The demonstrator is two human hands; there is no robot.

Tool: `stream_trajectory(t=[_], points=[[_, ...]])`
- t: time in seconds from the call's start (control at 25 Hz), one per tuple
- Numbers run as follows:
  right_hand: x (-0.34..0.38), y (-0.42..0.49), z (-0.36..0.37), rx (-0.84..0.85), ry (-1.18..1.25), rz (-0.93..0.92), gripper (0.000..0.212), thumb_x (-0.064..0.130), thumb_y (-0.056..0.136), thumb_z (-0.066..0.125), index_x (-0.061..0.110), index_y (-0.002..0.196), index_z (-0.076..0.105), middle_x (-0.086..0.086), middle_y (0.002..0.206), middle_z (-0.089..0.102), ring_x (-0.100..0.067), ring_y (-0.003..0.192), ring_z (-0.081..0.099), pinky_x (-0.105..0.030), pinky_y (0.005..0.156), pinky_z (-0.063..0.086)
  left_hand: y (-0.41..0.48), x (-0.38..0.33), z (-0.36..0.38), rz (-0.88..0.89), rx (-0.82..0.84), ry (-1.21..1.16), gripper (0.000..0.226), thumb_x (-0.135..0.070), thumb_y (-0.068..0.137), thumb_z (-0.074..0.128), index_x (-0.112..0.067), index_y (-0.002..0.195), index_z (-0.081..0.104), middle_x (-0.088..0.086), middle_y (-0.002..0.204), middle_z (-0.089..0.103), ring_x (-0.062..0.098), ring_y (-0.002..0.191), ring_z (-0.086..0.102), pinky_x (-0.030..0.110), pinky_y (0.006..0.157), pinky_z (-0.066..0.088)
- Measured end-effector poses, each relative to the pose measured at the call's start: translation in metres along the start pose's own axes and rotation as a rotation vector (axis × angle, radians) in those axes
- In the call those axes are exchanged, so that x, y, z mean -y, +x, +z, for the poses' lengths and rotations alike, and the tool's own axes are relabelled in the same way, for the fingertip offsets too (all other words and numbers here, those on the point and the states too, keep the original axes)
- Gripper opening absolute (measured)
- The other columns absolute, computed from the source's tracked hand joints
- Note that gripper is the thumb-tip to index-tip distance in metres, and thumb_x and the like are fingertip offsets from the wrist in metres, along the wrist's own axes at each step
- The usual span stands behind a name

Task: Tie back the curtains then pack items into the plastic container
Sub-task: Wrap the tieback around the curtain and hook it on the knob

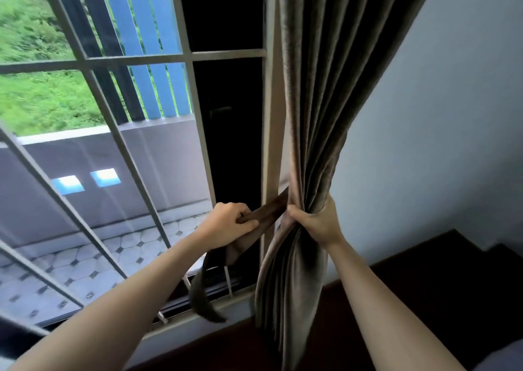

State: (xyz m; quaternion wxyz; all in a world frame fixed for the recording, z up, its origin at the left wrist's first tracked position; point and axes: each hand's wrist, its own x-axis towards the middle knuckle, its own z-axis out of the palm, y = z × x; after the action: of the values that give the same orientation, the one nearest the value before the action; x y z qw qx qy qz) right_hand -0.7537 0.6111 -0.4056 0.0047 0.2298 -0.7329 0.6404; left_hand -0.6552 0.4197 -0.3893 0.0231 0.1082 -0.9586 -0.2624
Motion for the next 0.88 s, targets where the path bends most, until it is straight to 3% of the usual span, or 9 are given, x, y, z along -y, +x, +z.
stream_trajectory(t=[0.08,0.2,0.32,0.4,0.52,0.6,0.76,0.88], points=[[0.003,-0.001,0.015,0.020,-0.016,0.000,0.044,-0.005,0.067,0.077,0.019,0.098,0.058,0.015,0.089,0.065,0.008,0.083,0.064,-0.008,0.073,0.047,-0.004,0.006,-0.010,0.021,-0.004,0.110,0.019,-0.036,0.082,0.066,-0.018,0.077,0.059,-0.009,0.054,0.049,0.016,0.062,0.052,0.027,0.057,0.039],[0.010,0.005,0.031,0.022,-0.004,0.034,0.055,-0.002,0.068,0.078,0.031,0.103,0.052,0.022,0.094,0.061,0.017,0.087,0.059,-0.003,0.074,0.045,0.001,0.007,-0.022,0.023,-0.003,0.095,0.027,-0.035,0.077,0.070,-0.022,0.065,0.049,-0.008,0.052,0.048,0.014,0.055,0.048,0.028,0.054,0.036],[0.014,0.009,0.035,-0.028,-0.033,0.055,0.066,0.009,0.064,0.084,0.022,0.119,0.049,0.026,0.097,0.057,0.022,0.087,0.055,0.002,0.073,0.041,0.007,-0.001,-0.020,0.029,-0.034,0.107,0.024,-0.035,0.075,0.069,-0.016,0.073,0.054,0.001,0.065,0.058,0.021,0.066,0.056,0.028,0.054,0.038],[0.029,-0.004,0.044,-0.053,-0.060,0.059,0.079,0.014,0.061,0.086,0.016,0.128,0.044,0.026,0.101,0.055,0.016,0.090,0.055,0.002,0.075,0.039,-0.008,-0.001,-0.024,0.023,-0.053,0.152,0.023,-0.032,0.074,0.067,-0.013,0.078,0.055,0.006,0.072,0.060,0.029,0.077,0.060,0.031,0.059,0.043],[0.064,-0.021,0.048,-0.129,-0.062,0.011,0.090,0.022,0.059,0.087,0.021,0.133,0.035,0.011,0.116,0.056,-0.001,0.103,0.052,-0.008,0.085,0.039,-0.033,-0.004,-0.028,-0.023,-0.031,0.265,0.023,-0.035,0.075,0.066,-0.014,0.082,0.058,0.004,0.073,0.052,0.031,0.077,0.057,0.031,0.061,0.041],[0.078,-0.008,0.050,-0.140,-0.071,-0.008,0.093,0.025,0.060,0.086,0.024,0.135,0.031,0.009,0.121,0.055,-0.002,0.105,0.050,-0.013,0.086,0.039,-0.032,-0.008,-0.036,-0.055,-0.052,0.305,0.024,-0.038,0.077,0.065,-0.016,0.083,0.060,0.003,0.073,0.050,0.027,0.073,0.051,0.030,0.061,0.039],[0.091,0.002,0.047,-0.115,-0.035,0.019,0.082,0.028,0.064,0.085,0.024,0.132,0.039,0.014,0.116,0.054,-0.003,0.104,0.052,-0.011,0.084,0.039,-0.032,0.005,-0.039,-0.046,0.045,0.079,0.030,-0.035,0.078,0.069,-0.016,0.068,0.049,0.000,0.064,0.049,0.022,0.071,0.048,0.028,0.053,0.033],[0.095,0.009,0.038,-0.004,-0.120,0.080,0.078,0.033,0.061,0.085,0.024,0.128,0.046,0.010,0.120,0.060,-0.010,0.107,0.057,-0.026,0.094,0.047,-0.048,0.022,-0.035,-0.059,0.018,0.207,0.042,-0.037,0.079,0.069,-0.017,0.058,0.038,-0.001,0.059,0.044,0.025,0.069,0.046,0.029,0.059,0.032]])
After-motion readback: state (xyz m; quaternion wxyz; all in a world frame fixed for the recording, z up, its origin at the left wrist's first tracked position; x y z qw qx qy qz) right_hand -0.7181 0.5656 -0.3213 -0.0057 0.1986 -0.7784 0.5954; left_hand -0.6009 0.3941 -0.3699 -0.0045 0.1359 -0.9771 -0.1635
